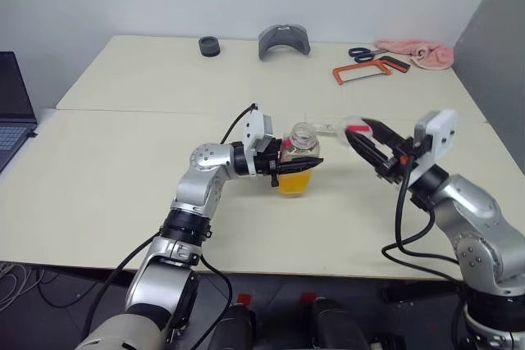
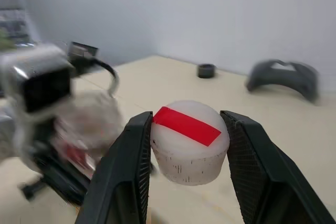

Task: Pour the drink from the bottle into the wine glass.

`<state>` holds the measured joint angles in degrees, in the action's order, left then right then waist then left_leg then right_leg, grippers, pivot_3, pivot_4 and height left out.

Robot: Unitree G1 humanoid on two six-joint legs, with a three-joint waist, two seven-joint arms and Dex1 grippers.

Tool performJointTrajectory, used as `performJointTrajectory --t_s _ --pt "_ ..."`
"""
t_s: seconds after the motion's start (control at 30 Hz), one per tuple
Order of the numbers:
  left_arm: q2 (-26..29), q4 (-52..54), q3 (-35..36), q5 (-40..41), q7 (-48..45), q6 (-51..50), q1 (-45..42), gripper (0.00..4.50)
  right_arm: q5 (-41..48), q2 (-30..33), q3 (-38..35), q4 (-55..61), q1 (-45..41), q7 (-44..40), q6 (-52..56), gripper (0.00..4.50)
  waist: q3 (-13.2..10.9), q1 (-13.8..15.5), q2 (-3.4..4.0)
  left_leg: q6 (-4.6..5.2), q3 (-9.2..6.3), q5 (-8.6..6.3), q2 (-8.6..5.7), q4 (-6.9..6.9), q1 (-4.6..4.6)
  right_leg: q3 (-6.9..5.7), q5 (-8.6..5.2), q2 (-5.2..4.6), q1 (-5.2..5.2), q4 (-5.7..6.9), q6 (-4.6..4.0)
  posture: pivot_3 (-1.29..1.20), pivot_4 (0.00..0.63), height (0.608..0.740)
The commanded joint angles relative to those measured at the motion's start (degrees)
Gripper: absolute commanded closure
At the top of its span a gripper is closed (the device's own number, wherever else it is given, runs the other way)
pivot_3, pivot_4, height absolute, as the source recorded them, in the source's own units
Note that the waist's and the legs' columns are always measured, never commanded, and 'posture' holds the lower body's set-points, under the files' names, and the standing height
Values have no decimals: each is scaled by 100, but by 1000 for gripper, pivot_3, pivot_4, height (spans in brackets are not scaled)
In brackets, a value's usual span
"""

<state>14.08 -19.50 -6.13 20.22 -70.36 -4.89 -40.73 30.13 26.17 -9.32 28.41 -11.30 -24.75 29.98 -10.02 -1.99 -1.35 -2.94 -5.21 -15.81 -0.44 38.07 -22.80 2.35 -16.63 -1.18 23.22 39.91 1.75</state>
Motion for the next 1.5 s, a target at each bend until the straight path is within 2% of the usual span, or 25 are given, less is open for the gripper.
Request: performJointTrajectory --t_s 0.03,0.2,0.47,0.5,0.6,0.73,0.83,0.9,1.03,1.17,1.33,1.5 --pt "21 365 140 166 106 -21 16 2919 -631 -41 -156 -433 332 294 -554 2775 0 -3 0 0 11 0 0 0 1 2 0 0 0 1 0 0 150 740" --pt "37 431 176 184 188 -63 72 2919 -1006 -287 -292 -1467 603 563 -917 2775 0 -6 1 0 41 0 1 -2 6 9 0 5 0 1 0 0 150 740" --pt "86 457 291 163 374 -40 42 2919 -844 -222 -661 -1932 668 543 -616 80 1 1 2 0 43 0 3 -2 8 12 0 4 0 2 0 0 150 740" --pt "99 449 340 143 463 -26 42 2919 -869 -182 -695 -1876 697 521 -650 0 1 0 2 0 43 0 3 -2 7 12 0 4 0 2 0 0 150 740" --pt "136 388 572 106 861 46 24 2919 -912 -1 -740 -1587 767 364 -790 0 1 0 2 0 43 0 4 -2 7 12 0 4 0 2 0 0 150 740" --pt "257 66 990 -204 1804 467 -83 2919 -394 250 -380 -695 731 -413 -607 0 -1 -20 4 0 45 0 5 -2 11 15 0 6 0 2 0 0 150 740" --pt "448 -462 1357 -585 2806 869 -202 2919 22 255 392 -132 215 -793 -17 0 -1 -65 4 0 43 0 6 -3 15 14 0 15 0 1 1 0 150 740" --pt "564 -773 1573 -712 3327 1023 -227 2919 -33 225 1013 -66 -287 -965 253 0 -1 -86 4 0 36 0 6 -3 17 11 0 17 -1 2 1 0 150 740" --pt "685 -1156 1867 -638 3761 1160 -183 2919 -435 -46 1933 -438 -1199 -1070 365 0 -1 -78 1 0 20 0 7 -2 11 0 0 12 0 2 0 0 150 740" --pt "801 -1570 2083 -598 3984 1286 -228 2919 -861 -583 2452 -1236 -1987 -934 323 0 -1 -20 -2 -4 1 2 6 4 0 -4 1 -9 4 0 0 0 150 740" --pt "913 -2171 2137 -712 4148 1563 -355 2919 -1405 -1107 2763 -2112 -2573 -828 91 0 0 20 -3 -22 -18 12 2 4 -2 -12 1 -13 5 -1 0 0 150 740" --pt "919 -2759 2069 -888 4368 2027 -475 2919 -1798 -1424 2738 -2634 -2850 -645 -79 0 1 9 -4 -24 -18 13 -1 3 -4 -14 2 -12 9 1 -1 0 150 740"
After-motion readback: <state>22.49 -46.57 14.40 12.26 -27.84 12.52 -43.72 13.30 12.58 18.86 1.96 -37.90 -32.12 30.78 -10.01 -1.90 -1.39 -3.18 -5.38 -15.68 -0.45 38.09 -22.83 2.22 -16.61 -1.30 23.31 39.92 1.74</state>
